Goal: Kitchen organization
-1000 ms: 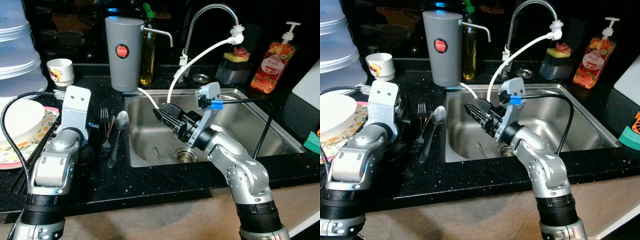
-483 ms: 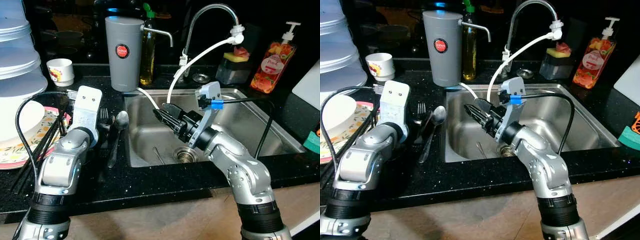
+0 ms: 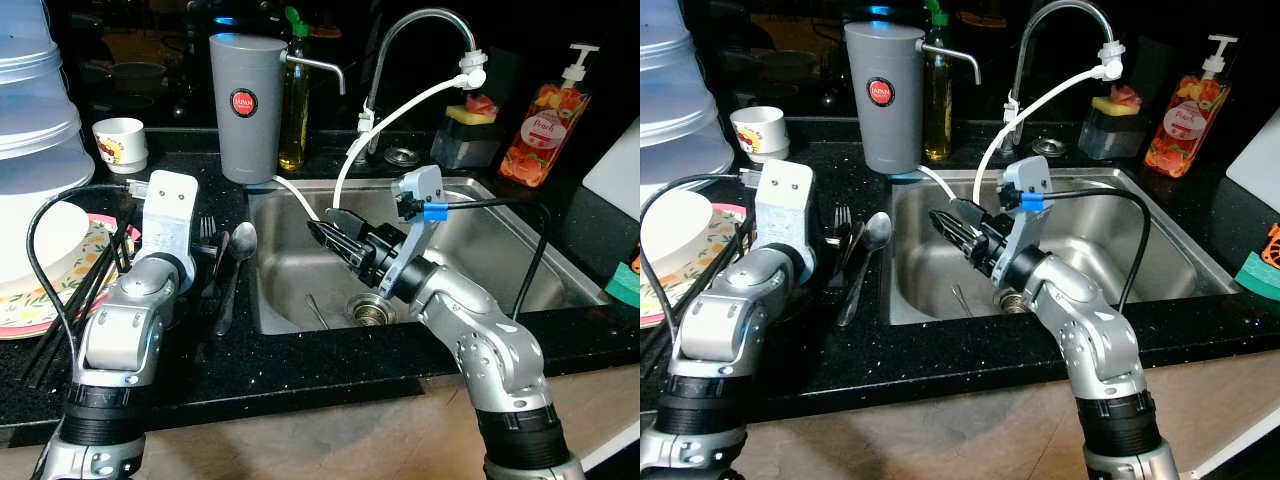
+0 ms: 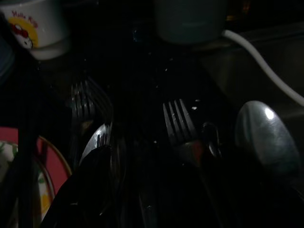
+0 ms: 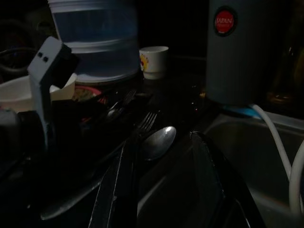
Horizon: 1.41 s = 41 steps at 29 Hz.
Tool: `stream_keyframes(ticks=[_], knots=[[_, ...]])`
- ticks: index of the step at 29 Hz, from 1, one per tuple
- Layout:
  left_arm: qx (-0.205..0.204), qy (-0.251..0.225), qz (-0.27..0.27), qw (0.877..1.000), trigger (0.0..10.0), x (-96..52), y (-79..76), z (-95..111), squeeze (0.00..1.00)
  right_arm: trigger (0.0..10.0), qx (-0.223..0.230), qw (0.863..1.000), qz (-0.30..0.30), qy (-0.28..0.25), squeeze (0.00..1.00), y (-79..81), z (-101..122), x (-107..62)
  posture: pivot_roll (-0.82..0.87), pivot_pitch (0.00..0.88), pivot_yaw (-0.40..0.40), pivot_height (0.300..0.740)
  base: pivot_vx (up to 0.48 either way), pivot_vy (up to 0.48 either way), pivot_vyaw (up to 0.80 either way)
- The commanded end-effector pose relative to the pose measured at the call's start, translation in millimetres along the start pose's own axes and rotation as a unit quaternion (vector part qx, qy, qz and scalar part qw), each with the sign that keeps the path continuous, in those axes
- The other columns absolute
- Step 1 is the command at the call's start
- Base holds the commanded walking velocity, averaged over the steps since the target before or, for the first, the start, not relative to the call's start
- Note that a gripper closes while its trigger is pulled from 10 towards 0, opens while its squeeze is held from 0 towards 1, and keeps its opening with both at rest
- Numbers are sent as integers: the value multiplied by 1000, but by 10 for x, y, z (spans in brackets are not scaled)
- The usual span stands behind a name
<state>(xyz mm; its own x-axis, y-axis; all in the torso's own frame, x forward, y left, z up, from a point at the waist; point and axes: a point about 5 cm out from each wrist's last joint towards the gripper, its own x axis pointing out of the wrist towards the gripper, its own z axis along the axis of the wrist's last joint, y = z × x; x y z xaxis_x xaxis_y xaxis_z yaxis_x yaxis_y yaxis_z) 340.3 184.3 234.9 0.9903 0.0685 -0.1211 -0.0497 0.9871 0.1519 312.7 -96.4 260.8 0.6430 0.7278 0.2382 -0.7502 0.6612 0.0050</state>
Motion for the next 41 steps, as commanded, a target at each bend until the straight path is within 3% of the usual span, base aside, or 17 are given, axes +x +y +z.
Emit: stream_keyframes(ticks=[1, 9, 13, 18, 28, 29, 30, 31, 41], knots=[[-5, 11, 1, 1000, 10000, 26, -13, -39, 0, 10000, -4, 999, 32, 11, 0, 79, -7, -26, -42, 29, -37, 740, 0, 0, 0], [-4, 33, 1, 999, 10000, 46, 1, -106, 0, 10000, -13, 986, 156, 48, 0, 314, -62, -125, -43, 32, -37, 740, 0, 0, 0], [-6, 36, -3, 999, 10000, 51, 0, -110, 0, 10000, -20, 983, 170, 61, 0, 341, -102, -149, -42, 34, -38, 740, 0, 0, 0], [-46, 51, -25, 997, 10000, 69, -23, -143, 0, 10000, -22, 983, 172, 65, 0, 345, -113, -154, -42, 37, -41, 740, 0, 0, 0], [-61, 64, -19, 996, 9882, 119, 27, -138, 0, 10000, -25, 982, 175, 69, 0, 335, -115, -164, -40, 43, -39, 740, 0, 0, 0], [-62, 64, -20, 996, 2431, 121, 28, -136, 0, 10000, -26, 982, 174, 68, 0, 331, -113, -164, -40, 43, -39, 740, 0, 0, 0], [-62, 64, -20, 996, 2431, 122, 29, -135, 0, 10000, -26, 982, 174, 68, 0, 331, -112, -163, -40, 43, -39, 740, 0, 0, 0], [-62, 63, -18, 996, 0, 125, 39, -126, 0, 10000, -26, 982, 173, 67, 0, 327, -110, -161, -40, 46, -41, 740, 0, 0, 0], [-62, 42, -2, 997, 0, 135, 113, -42, 0, 10000, -24, 983, 169, 63, 0, 302, -98, -147, -37, 51, -46, 740, 0, 0, 0]])
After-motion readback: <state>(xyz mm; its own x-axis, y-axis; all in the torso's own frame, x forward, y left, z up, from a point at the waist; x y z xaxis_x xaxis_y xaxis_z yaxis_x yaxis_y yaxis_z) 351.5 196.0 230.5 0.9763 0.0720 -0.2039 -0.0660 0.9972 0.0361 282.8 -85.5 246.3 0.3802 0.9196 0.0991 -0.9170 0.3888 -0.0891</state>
